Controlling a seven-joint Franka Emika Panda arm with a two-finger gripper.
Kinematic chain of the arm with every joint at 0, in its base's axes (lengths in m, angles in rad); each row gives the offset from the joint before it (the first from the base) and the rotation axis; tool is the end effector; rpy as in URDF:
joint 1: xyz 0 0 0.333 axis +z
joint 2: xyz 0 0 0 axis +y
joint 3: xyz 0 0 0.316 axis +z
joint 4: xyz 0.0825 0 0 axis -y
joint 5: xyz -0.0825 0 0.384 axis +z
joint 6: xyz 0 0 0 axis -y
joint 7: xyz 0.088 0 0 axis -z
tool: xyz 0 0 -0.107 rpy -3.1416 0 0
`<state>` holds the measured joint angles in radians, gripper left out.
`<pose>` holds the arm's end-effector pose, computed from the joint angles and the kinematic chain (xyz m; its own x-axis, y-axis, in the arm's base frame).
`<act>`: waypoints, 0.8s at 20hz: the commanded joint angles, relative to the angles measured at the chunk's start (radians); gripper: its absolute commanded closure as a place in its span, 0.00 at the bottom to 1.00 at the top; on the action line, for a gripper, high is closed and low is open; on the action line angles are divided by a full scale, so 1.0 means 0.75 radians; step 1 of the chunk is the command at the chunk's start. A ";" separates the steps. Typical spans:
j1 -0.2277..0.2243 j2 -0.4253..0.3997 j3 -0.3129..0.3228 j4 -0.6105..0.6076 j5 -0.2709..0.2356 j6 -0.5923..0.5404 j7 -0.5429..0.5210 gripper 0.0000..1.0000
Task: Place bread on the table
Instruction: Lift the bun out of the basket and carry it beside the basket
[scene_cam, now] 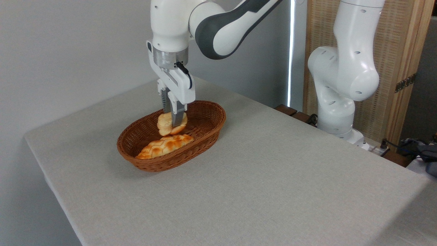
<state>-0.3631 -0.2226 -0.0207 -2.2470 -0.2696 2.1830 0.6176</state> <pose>0.4565 -0.1954 0.4747 0.6399 -0.7266 0.2502 -0.7644 -0.6352 0.1106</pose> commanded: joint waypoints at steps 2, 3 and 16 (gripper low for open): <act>-0.009 -0.006 0.181 0.040 -0.041 0.028 0.097 0.68; -0.009 -0.006 0.209 0.040 -0.039 0.028 0.109 0.68; 0.018 0.066 0.373 0.053 0.158 0.127 0.410 0.63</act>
<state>-0.3444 -0.1811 0.2429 -2.2114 -0.2289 2.2622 0.8567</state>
